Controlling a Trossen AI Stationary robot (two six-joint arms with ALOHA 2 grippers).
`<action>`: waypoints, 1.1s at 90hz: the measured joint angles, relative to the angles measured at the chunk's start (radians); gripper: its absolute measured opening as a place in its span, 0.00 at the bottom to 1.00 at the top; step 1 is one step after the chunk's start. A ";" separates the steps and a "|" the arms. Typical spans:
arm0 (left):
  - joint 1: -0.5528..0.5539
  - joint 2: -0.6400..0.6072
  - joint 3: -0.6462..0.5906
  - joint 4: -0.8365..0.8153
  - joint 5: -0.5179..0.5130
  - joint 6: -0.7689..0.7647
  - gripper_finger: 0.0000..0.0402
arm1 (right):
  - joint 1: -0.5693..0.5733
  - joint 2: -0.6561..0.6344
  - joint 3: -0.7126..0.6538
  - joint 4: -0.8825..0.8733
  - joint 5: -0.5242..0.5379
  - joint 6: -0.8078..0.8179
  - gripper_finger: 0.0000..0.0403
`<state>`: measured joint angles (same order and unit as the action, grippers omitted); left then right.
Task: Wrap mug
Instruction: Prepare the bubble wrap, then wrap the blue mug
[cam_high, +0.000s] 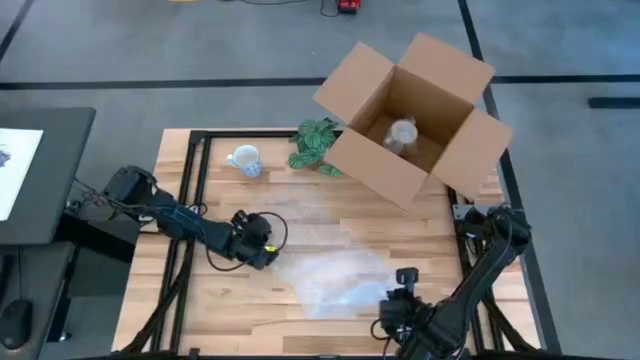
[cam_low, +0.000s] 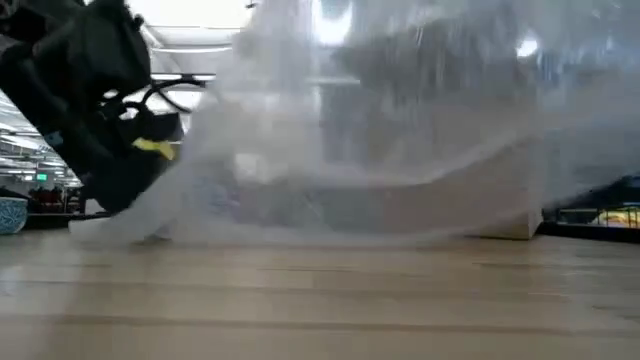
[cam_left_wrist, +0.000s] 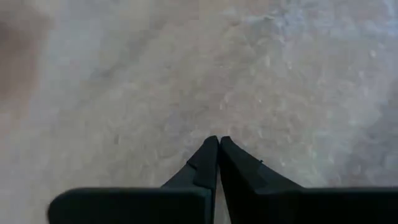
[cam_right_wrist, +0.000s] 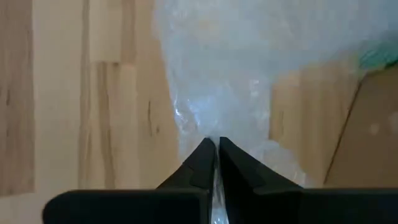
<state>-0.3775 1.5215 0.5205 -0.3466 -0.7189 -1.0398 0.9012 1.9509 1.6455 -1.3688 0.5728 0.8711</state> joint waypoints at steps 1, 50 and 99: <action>-0.001 -0.005 -0.002 -0.011 -0.006 -0.007 0.00 | 0.002 0.000 -0.001 -0.003 0.000 0.000 0.03; -0.088 -0.209 -0.003 -0.120 -0.126 -0.141 0.00 | 0.033 -0.019 -0.008 -0.182 -0.104 0.261 0.30; 0.046 -0.251 0.420 -0.606 -0.120 0.105 0.00 | -0.171 -0.083 -0.118 0.477 -0.007 -0.251 0.32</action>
<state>-0.3313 1.2707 0.9401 -0.9528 -0.8389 -0.9346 0.7299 1.8683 1.5279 -0.8918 0.5653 0.6205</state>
